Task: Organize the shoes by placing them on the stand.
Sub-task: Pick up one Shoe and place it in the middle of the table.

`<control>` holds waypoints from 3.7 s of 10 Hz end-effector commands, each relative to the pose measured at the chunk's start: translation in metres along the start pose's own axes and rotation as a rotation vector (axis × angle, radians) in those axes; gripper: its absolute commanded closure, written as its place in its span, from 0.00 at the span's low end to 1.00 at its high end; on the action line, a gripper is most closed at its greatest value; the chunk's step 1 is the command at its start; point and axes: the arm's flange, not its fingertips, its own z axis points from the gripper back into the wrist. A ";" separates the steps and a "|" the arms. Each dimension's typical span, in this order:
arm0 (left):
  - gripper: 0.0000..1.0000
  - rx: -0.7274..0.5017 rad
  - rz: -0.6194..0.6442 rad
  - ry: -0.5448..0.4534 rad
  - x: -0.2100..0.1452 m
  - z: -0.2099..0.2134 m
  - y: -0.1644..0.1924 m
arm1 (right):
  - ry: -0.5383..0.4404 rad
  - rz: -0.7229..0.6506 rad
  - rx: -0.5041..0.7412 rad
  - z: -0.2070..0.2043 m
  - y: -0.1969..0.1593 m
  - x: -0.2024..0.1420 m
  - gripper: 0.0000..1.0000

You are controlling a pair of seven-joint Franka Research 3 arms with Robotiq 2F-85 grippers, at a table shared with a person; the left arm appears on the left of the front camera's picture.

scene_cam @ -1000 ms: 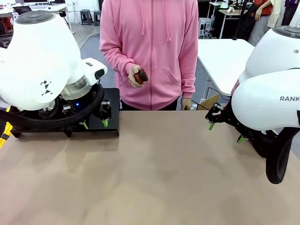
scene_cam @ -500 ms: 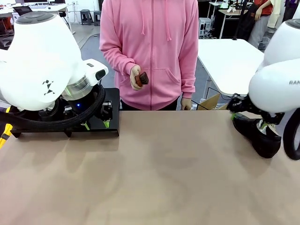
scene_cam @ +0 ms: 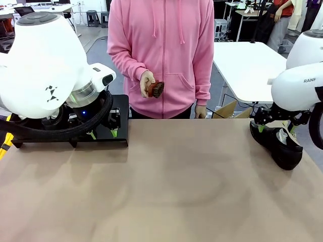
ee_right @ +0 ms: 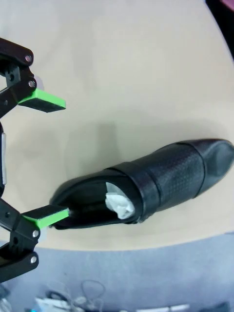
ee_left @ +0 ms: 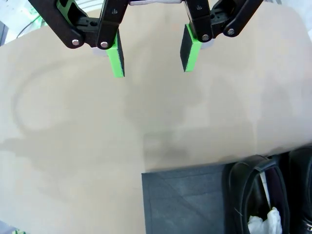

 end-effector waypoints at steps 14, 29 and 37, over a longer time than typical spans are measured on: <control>0.39 0.014 0.002 -0.017 0.000 0.001 0.000 | 0.109 0.259 0.149 -0.086 -0.019 0.003 0.45; 0.39 0.014 0.002 -0.017 0.000 0.001 0.000 | 0.012 -0.425 0.161 0.045 0.053 -0.033 1.00; 0.39 0.014 0.002 -0.017 0.000 0.001 0.000 | -0.118 -0.049 0.277 0.048 0.259 -0.158 1.00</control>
